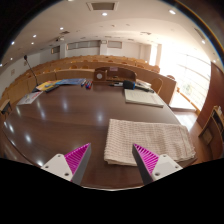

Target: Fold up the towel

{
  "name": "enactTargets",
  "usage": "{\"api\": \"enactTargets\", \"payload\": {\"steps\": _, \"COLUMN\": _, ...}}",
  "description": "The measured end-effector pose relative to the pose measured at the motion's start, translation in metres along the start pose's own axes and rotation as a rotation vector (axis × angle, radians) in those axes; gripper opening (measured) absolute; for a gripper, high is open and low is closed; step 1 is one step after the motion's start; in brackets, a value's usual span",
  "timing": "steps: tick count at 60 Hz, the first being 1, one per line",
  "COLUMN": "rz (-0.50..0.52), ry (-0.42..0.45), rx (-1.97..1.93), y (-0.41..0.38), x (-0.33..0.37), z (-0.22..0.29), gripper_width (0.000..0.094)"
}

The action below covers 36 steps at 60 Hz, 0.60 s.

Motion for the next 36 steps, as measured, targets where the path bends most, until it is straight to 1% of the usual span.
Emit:
{"api": "enactTargets", "payload": {"steps": 5, "rz": -0.034, "ry": -0.009, "rx": -0.007, "y": 0.015, "x": -0.033, "z": -0.005, "gripper_width": 0.0852}}
{"api": "enactTargets", "payload": {"steps": 9, "rz": -0.052, "ry": -0.036, "rx": -0.024, "y": 0.021, "x": -0.055, "z": -0.010, "gripper_width": 0.0847}}
{"api": "enactTargets", "payload": {"steps": 11, "rz": -0.056, "ry": -0.049, "rx": -0.025, "y": 0.023, "x": -0.063, "z": -0.013, "gripper_width": 0.0824}}
{"api": "enactTargets", "payload": {"steps": 12, "rz": -0.057, "ry": -0.056, "rx": -0.024, "y": 0.024, "x": -0.067, "z": -0.016, "gripper_width": 0.0796}}
{"api": "enactTargets", "payload": {"steps": 15, "rz": -0.044, "ry": -0.087, "rx": -0.017, "y": 0.024, "x": -0.075, "z": -0.022, "gripper_width": 0.0640}}
{"api": "enactTargets", "payload": {"steps": 16, "rz": -0.043, "ry": -0.090, "rx": -0.015, "y": 0.024, "x": -0.076, "z": -0.024, "gripper_width": 0.0610}}
{"api": "enactTargets", "payload": {"steps": 18, "rz": -0.051, "ry": -0.076, "rx": 0.009, "y": 0.025, "x": -0.079, "z": -0.024, "gripper_width": 0.0571}}
{"api": "enactTargets", "payload": {"steps": 21, "rz": -0.042, "ry": -0.060, "rx": 0.051, "y": 0.025, "x": -0.082, "z": -0.024, "gripper_width": 0.0455}}
{"api": "enactTargets", "payload": {"steps": 23, "rz": -0.038, "ry": -0.060, "rx": 0.065, "y": 0.025, "x": -0.084, "z": -0.025, "gripper_width": 0.0351}}
{"api": "enactTargets", "payload": {"steps": 26, "rz": -0.043, "ry": -0.058, "rx": 0.085, "y": 0.028, "x": -0.086, "z": -0.025, "gripper_width": 0.0163}}
{"api": "enactTargets", "payload": {"steps": 27, "rz": -0.044, "ry": -0.056, "rx": 0.085, "y": 0.032, "x": -0.089, "z": -0.022, "gripper_width": 0.0117}}
{"api": "enactTargets", "payload": {"steps": 28, "rz": -0.045, "ry": -0.051, "rx": 0.079, "y": 0.028, "x": -0.084, "z": -0.022, "gripper_width": 0.0087}}
{"api": "enactTargets", "payload": {"steps": 30, "rz": -0.045, "ry": -0.051, "rx": 0.066, "y": 0.027, "x": -0.082, "z": -0.022, "gripper_width": 0.0057}}
{"api": "enactTargets", "payload": {"steps": 36, "rz": -0.038, "ry": -0.063, "rx": 0.042, "y": 0.024, "x": -0.077, "z": -0.018, "gripper_width": 0.0040}}
Point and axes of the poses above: the point between the fingertips, and its own axes, seen from behind it with the camera up: y to the right, z up, x backward, against the way the camera looks, the point moved 9 cm from there along x, backward, against the way the camera looks, and after that the axes turned 13 degrees about y, right-handed, at the moved point
